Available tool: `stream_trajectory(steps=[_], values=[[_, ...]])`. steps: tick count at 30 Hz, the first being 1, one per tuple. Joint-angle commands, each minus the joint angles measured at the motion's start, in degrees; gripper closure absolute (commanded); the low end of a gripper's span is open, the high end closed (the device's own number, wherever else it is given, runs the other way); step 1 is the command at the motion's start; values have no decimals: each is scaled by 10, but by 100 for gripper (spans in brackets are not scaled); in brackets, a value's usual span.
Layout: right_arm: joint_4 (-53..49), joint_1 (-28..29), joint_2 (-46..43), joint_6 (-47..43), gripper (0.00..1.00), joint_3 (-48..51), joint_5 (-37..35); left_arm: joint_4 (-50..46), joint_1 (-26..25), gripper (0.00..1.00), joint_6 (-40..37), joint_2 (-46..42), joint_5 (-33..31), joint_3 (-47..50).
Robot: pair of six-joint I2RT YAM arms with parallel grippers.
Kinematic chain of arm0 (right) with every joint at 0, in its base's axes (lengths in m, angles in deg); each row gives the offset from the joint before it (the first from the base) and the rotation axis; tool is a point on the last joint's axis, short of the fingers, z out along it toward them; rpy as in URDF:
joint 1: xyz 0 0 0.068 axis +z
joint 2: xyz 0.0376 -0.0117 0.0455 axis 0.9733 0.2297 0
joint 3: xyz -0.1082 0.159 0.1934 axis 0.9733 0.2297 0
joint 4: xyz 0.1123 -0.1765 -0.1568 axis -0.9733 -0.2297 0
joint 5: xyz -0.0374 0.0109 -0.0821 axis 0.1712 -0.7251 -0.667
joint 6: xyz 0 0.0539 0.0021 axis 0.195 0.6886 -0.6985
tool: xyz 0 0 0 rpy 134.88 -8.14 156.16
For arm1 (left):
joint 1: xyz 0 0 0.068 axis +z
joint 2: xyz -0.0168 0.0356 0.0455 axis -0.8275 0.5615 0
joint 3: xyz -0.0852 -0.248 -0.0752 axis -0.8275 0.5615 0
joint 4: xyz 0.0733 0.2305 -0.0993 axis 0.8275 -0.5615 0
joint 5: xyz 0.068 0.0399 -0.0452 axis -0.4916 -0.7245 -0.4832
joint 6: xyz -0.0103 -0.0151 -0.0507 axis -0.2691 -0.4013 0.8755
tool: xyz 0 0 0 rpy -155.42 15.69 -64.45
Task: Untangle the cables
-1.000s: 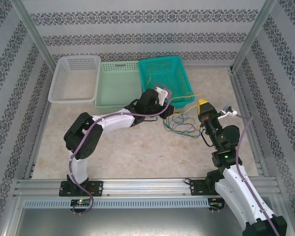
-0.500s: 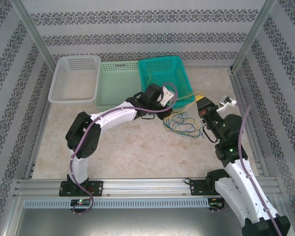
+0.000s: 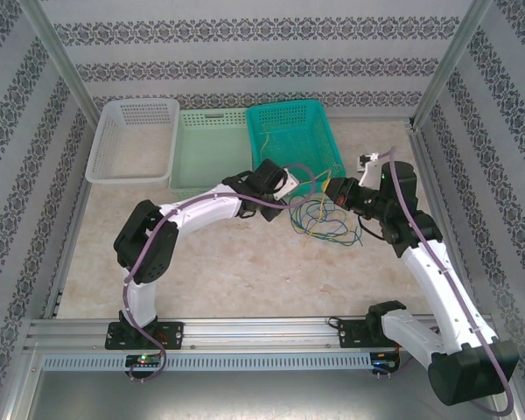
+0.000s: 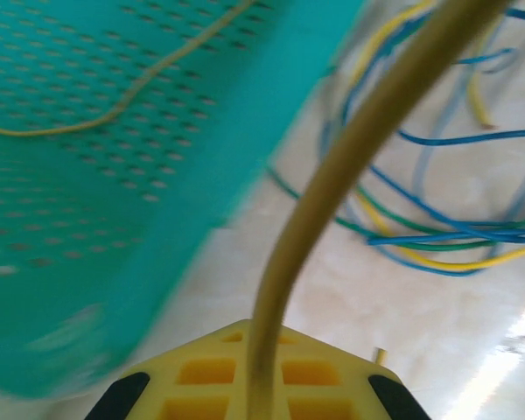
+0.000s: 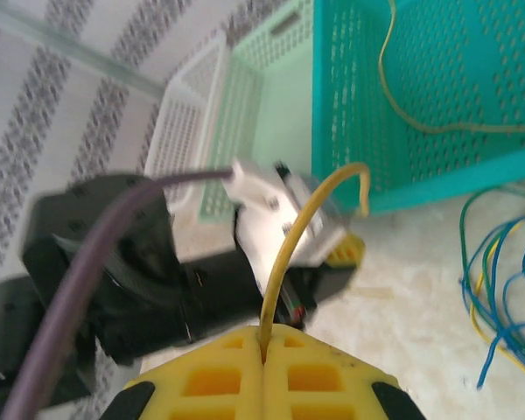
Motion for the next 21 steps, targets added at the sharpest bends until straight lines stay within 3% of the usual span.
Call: stream_trajectory(steps=[1,5,8,15,20,21], values=[[-84,-2,19,-89,100,-13,77,45,-5,100,-65,-51,-154,9],[-159,11,57,-150,100,-13,76,144,4,100,-131,-83,-240,35],[-249,45,97,-206,100,-36,6,202,11,100,-183,-100,-267,45],[-351,109,174,-261,100,-102,-97,342,11,100,-312,-126,-275,93],[-349,124,182,-269,100,-132,-115,385,11,100,-348,-130,-277,108],[-337,123,174,-264,100,-133,-117,380,11,96,-344,-128,-276,104]])
